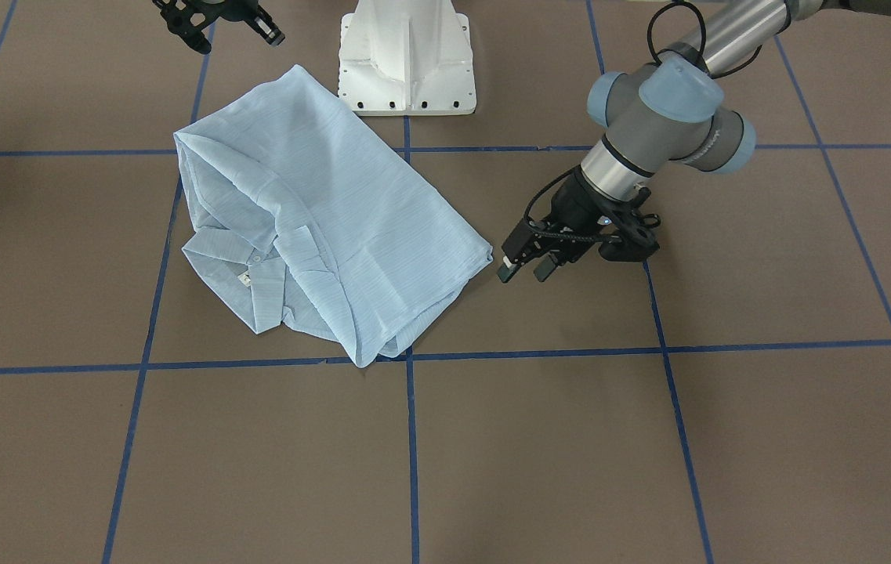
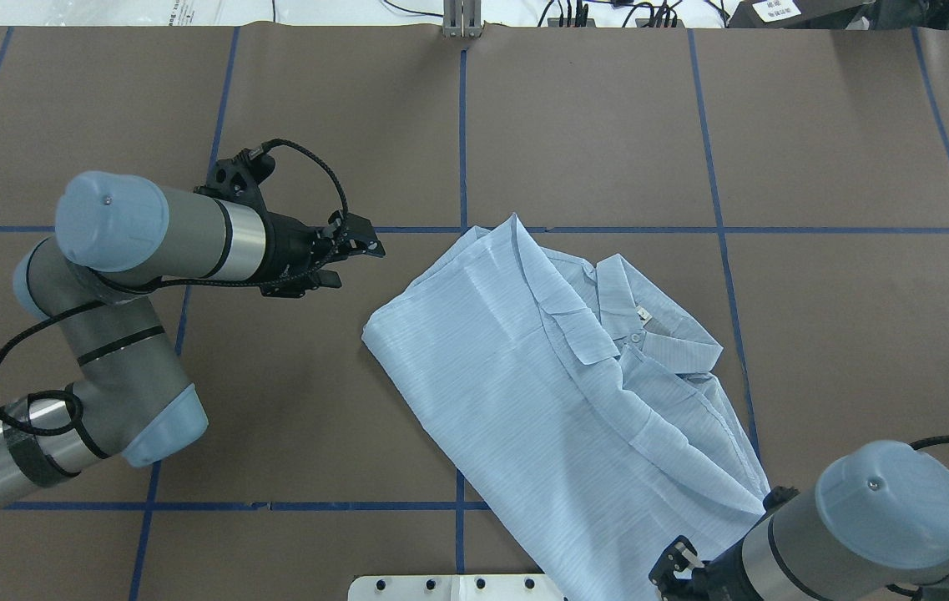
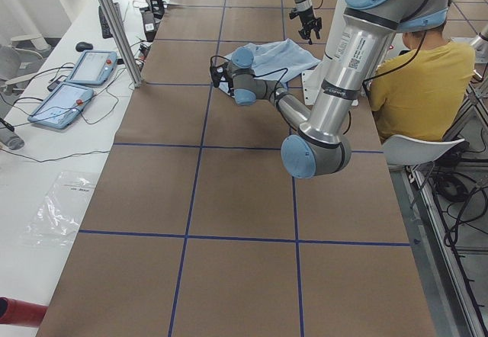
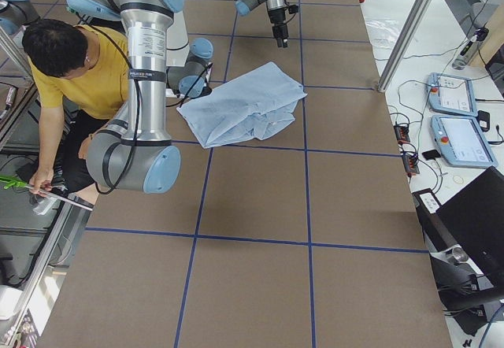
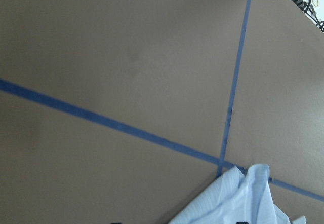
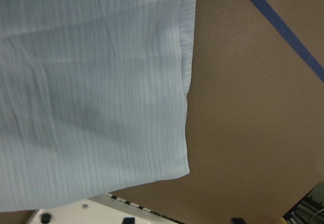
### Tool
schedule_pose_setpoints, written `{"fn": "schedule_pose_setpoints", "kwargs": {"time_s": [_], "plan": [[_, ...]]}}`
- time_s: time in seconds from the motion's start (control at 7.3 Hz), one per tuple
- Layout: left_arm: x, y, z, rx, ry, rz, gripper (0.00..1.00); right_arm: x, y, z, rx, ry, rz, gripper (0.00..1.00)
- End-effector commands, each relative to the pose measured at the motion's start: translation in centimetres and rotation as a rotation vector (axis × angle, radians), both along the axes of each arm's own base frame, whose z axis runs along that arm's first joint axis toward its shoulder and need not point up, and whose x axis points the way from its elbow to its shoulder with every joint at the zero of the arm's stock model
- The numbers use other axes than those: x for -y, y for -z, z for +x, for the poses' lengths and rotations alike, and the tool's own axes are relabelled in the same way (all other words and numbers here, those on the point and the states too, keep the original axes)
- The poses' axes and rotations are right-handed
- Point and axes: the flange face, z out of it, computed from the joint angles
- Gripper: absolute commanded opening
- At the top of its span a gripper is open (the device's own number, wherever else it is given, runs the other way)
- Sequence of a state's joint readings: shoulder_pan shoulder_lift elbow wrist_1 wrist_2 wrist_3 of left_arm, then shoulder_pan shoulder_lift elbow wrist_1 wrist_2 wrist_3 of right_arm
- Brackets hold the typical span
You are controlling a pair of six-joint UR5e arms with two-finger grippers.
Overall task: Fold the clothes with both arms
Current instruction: 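Grasp the shirt edge with the right gripper and rotate the shirt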
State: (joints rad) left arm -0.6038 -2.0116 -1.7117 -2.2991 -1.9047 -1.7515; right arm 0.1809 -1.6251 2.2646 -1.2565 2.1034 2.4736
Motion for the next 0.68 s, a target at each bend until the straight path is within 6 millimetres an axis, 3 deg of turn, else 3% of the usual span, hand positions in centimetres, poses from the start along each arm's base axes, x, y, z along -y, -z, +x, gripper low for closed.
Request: {"fn": "schedule_pose_setpoints", "kwargs": {"time_s": [0.0, 0.14, 0.27, 0.41, 0.55], "plan": [[-5.4, 0.4, 3.4, 0.045, -0.051, -0.070, 0.99, 7.1, -1.6, 1.1, -0.029, -0.162, 0.007, 1.00], [-7.5, -0.9, 6.3, 0.094, -0.045, -0.073, 0.99, 13.6, -2.3, 0.9, -0.044, -0.274, -0.013, 1.00], [-8.3, -1.0, 7.2, 0.121, -0.052, -0.082, 0.99, 19.3, -1.7, 0.6, -0.042, -0.370, -0.010, 1.00], [-8.1, -1.6, 7.9, 0.136, -0.051, -0.092, 0.98, 22.6, -1.6, 2.1, -0.042, -0.435, -0.004, 1.00], [-7.8, -1.7, 8.8, 0.145, -0.050, -0.095, 0.96, 23.1, -1.8, 2.6, -0.035, -0.422, 0.045, 1.00]]}}
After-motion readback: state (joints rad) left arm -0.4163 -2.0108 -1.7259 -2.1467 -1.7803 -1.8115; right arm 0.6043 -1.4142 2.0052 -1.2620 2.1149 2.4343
